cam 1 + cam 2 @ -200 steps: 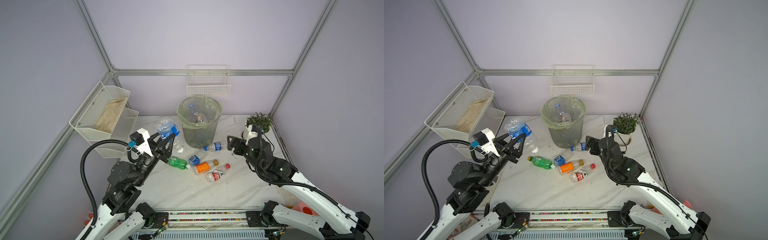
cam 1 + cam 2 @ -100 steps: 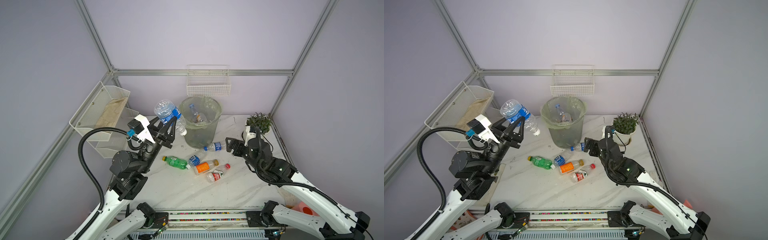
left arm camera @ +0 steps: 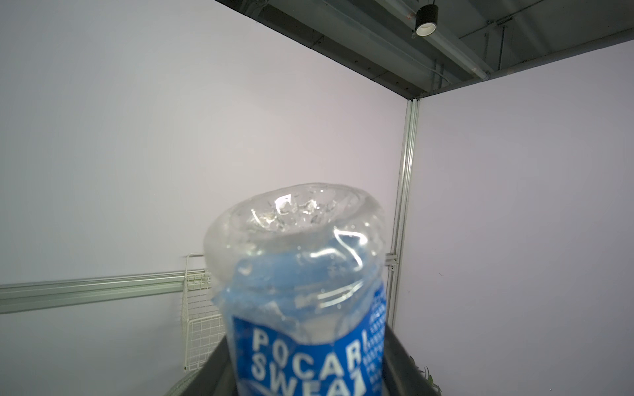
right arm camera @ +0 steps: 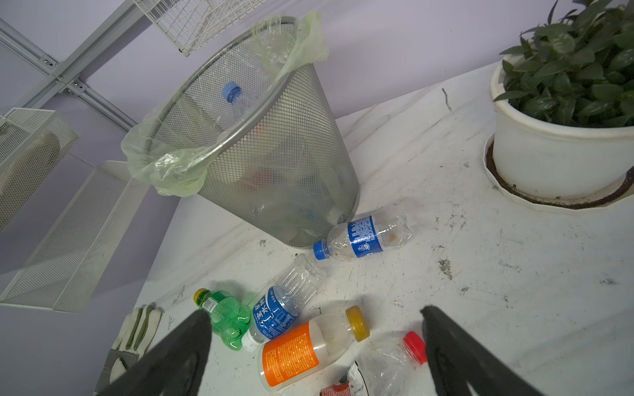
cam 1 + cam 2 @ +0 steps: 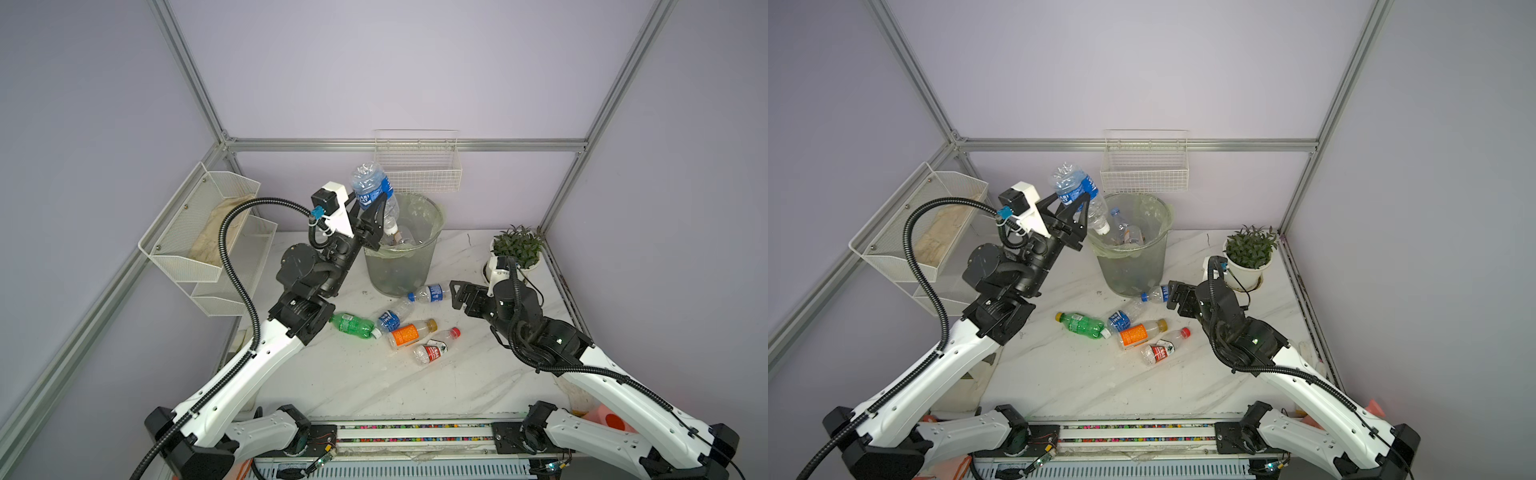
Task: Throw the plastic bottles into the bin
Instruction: 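Open the left gripper over the wastebasket to drop the Pocari Sweat bottle, then draw the left arm back while the right gripper reaches toward the red-capped bottle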
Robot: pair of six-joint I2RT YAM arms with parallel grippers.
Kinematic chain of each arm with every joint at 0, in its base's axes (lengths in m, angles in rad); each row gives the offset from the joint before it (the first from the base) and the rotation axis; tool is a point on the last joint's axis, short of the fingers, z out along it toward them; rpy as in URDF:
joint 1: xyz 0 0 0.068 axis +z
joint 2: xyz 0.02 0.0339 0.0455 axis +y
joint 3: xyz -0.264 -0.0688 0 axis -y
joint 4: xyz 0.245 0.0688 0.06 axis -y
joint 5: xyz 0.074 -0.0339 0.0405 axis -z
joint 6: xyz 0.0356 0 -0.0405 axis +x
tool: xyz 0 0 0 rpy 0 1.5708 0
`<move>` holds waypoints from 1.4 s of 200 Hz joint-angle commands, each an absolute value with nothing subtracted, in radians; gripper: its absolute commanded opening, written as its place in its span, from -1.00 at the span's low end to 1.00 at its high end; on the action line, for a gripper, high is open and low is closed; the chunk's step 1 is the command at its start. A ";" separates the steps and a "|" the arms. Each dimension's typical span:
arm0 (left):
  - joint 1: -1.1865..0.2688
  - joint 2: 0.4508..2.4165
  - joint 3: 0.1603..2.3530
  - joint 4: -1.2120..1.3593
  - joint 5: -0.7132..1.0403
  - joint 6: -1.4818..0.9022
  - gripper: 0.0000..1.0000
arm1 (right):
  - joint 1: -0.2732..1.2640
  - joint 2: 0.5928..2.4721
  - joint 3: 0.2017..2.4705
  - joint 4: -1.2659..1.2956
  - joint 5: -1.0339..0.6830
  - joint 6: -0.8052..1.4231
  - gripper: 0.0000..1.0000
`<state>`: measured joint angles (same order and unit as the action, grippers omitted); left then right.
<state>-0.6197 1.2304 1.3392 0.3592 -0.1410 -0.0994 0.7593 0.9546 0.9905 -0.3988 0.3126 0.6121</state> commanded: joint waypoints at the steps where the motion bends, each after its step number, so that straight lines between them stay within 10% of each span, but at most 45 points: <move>1: -0.582 1.352 1.507 0.363 -0.144 -0.062 -1.00 | 0.758 0.938 1.016 -0.426 0.297 0.624 0.95; 15: -0.552 1.450 1.561 0.302 -0.132 -0.099 -0.75 | 0.758 0.921 1.020 -0.441 0.291 0.625 0.95; 38: -0.519 1.554 1.678 0.117 -0.111 -0.136 1.00 | 0.758 0.871 1.013 -0.474 0.284 0.624 0.95; 280: -0.609 0.933 1.410 0.180 -0.062 -0.137 1.00 | 0.758 0.930 0.995 -0.373 0.175 0.646 0.95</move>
<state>-0.6048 0.9829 1.4765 0.1654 -0.0387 -0.1379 0.7593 0.9115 0.9813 -0.4057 0.1883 0.6289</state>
